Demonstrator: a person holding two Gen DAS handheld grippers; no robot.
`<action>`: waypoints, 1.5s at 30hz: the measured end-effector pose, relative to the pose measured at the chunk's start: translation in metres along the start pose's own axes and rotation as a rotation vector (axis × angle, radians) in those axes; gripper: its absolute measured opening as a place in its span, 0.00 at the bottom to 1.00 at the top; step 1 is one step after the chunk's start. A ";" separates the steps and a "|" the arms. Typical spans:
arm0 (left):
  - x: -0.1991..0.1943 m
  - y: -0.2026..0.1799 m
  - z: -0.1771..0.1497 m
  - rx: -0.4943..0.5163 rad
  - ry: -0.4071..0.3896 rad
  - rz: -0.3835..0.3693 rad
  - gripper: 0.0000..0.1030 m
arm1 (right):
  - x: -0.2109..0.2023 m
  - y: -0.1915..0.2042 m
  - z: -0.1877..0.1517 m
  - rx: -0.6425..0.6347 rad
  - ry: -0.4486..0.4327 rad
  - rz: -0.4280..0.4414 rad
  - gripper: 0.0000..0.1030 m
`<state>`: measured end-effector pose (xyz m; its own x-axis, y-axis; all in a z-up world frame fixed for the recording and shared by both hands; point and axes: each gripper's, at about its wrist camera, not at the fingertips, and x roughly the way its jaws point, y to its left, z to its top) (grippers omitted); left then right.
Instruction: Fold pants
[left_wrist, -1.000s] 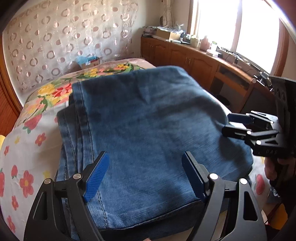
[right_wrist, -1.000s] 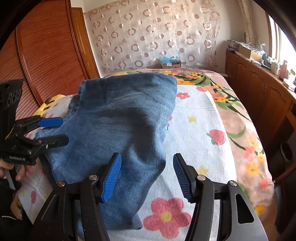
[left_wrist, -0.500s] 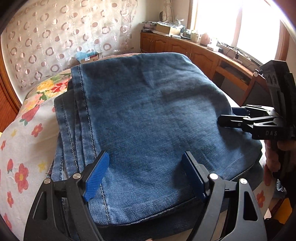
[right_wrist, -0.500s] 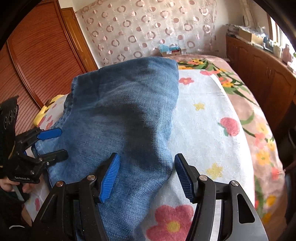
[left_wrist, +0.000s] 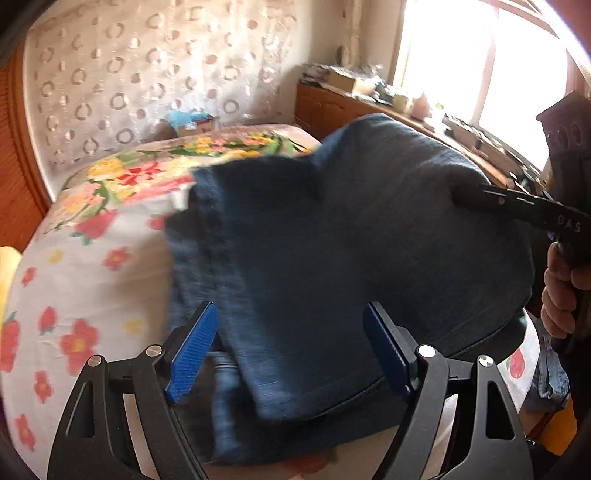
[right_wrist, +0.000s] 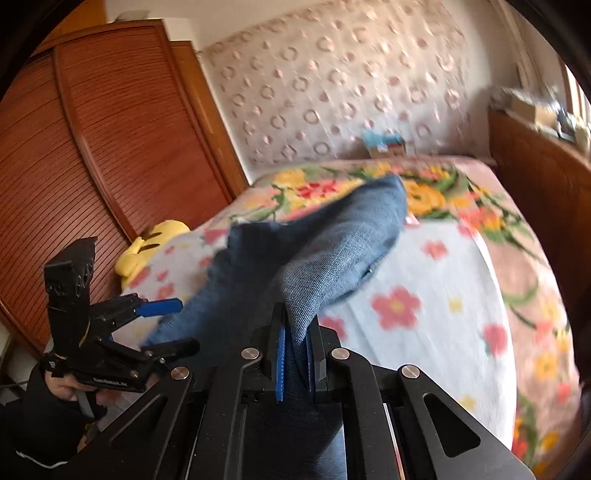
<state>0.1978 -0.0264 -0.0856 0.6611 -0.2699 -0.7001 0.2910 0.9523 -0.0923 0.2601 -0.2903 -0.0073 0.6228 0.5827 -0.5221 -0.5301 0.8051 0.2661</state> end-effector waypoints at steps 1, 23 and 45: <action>-0.006 0.005 0.000 -0.007 -0.009 0.001 0.79 | 0.002 0.009 0.005 -0.013 -0.005 0.002 0.08; -0.077 0.105 -0.028 -0.146 -0.095 0.156 0.79 | 0.113 0.113 0.025 -0.159 0.163 0.183 0.36; -0.039 0.052 0.000 -0.049 -0.047 0.088 0.79 | 0.051 0.059 0.016 -0.229 0.055 -0.074 0.54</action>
<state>0.1873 0.0340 -0.0637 0.7146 -0.1907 -0.6731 0.1972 0.9780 -0.0677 0.2700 -0.2115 -0.0060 0.6358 0.5113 -0.5783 -0.6050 0.7953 0.0380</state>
